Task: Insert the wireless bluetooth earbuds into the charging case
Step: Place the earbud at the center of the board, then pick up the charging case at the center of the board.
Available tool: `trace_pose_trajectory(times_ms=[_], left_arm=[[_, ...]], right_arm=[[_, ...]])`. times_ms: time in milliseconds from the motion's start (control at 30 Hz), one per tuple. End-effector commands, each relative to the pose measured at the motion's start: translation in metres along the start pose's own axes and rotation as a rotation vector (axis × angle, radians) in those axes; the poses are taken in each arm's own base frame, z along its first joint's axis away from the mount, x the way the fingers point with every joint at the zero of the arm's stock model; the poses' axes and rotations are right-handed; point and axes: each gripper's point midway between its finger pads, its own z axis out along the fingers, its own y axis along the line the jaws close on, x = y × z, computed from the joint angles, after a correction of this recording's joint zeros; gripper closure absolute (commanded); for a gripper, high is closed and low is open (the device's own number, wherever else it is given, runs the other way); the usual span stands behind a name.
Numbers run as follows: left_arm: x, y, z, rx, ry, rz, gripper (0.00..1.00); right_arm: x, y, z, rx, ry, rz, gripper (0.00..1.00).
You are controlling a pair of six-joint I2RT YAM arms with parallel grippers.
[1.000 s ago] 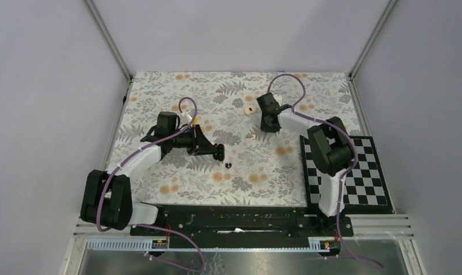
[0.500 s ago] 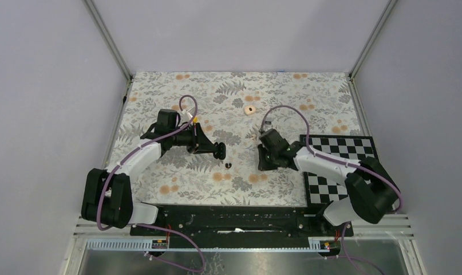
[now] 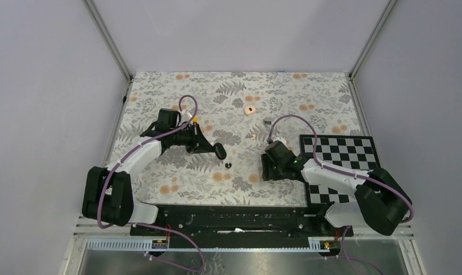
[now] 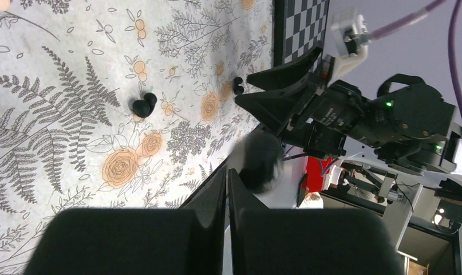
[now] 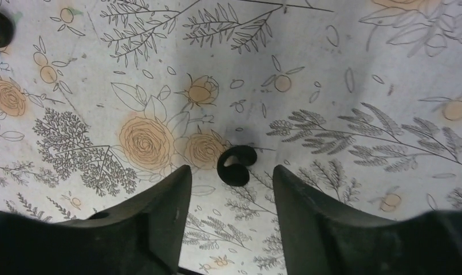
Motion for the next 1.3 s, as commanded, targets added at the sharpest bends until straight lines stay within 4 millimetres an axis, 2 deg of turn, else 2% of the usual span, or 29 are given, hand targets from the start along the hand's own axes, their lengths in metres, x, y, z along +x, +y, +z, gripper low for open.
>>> trace_pose_trajectory(times_ms=[0,133,233,300,400,533,667,800,933,1100,1267], left_arm=[[-0.015,-0.013,-0.01,-0.012,-0.064,0.076,1.0],[-0.012,-0.012,-0.01,-0.014,-0.061,0.071,1.0],[-0.011,-0.011,-0.01,-0.015,-0.061,0.07,1.0],[-0.01,-0.011,-0.01,-0.017,-0.061,0.07,1.0],[-0.009,-0.01,-0.01,-0.017,-0.062,0.071,1.0],[-0.005,-0.004,-0.009,-0.03,-0.058,0.058,1.0],[0.005,0.008,-0.004,-0.04,-0.031,0.025,1.0],[0.014,0.018,-0.005,-0.071,-0.027,0.004,1.0],[0.017,0.026,-0.009,-0.13,-0.033,-0.011,0.76],[0.014,0.032,-0.021,-0.209,-0.069,-0.02,0.53],[0.012,0.032,-0.024,-0.208,-0.076,-0.026,0.51]], right_arm=[[-0.028,-0.004,-0.027,0.042,-0.107,0.012,0.36],[-0.038,-0.005,-0.047,0.057,-0.127,0.011,0.38],[-0.035,0.0,-0.048,0.055,-0.112,0.01,0.53],[-0.032,0.003,-0.043,0.058,-0.097,0.007,0.59],[-0.031,0.008,-0.038,0.062,-0.087,0.01,0.6],[-0.036,0.025,-0.04,0.005,-0.093,-0.012,0.6],[-0.034,0.05,-0.042,-0.07,-0.086,-0.087,0.48],[-0.023,0.081,-0.045,-0.16,-0.098,-0.224,0.29],[-0.019,0.091,-0.03,-0.155,-0.056,-0.356,0.18],[-0.013,0.095,-0.004,-0.15,0.022,-0.51,0.14],[-0.006,0.095,0.024,-0.122,0.093,-0.596,0.19]])
